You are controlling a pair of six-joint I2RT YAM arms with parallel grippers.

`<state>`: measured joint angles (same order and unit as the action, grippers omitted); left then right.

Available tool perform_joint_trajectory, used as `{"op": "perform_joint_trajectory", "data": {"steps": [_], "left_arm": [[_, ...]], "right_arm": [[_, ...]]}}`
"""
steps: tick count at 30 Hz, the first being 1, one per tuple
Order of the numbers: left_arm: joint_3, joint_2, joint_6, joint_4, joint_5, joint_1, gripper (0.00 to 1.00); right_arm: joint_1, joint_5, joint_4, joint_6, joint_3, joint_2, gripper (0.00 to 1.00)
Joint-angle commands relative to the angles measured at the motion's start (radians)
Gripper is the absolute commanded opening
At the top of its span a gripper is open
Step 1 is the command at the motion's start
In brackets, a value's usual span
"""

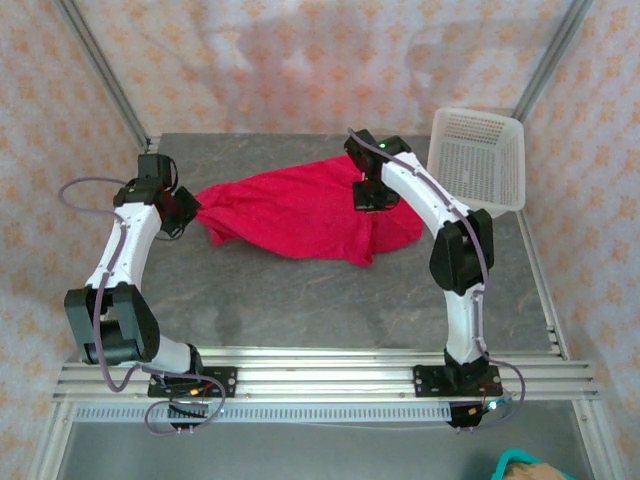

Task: Fold the inside-out t-shirt

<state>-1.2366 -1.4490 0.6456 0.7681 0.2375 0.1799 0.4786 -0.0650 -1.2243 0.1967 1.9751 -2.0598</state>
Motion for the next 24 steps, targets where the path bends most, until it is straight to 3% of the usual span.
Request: {"op": "perform_joint_trajectory", "data": {"steps": [1, 6, 12, 16, 24], "left_arm": [[-0.12, -0.009, -0.026, 0.073, 0.014, 0.025, 0.0], [-0.527, -0.057, 0.017, 0.179, 0.116, 0.091, 0.0], [-0.883, -0.032, 0.105, 0.191, 0.154, 0.162, 0.0], [-0.944, 0.052, 0.142, 0.16, 0.184, 0.212, 0.0], [-0.9, 0.247, 0.09, 0.168, 0.227, 0.219, 0.0]], "right_arm": [[-0.041, 0.095, -0.029, -0.002, 0.128, 0.103, 0.0], [-0.14, 0.179, 0.038, 0.037, 0.374, 0.274, 0.0], [-0.159, 0.172, 0.092, 0.031, 0.575, 0.425, 0.0], [-0.159, 0.158, 0.108, 0.029, 0.59, 0.552, 0.0], [-0.159, 0.064, 0.198, 0.048, 0.317, 0.867, 0.0]]}}
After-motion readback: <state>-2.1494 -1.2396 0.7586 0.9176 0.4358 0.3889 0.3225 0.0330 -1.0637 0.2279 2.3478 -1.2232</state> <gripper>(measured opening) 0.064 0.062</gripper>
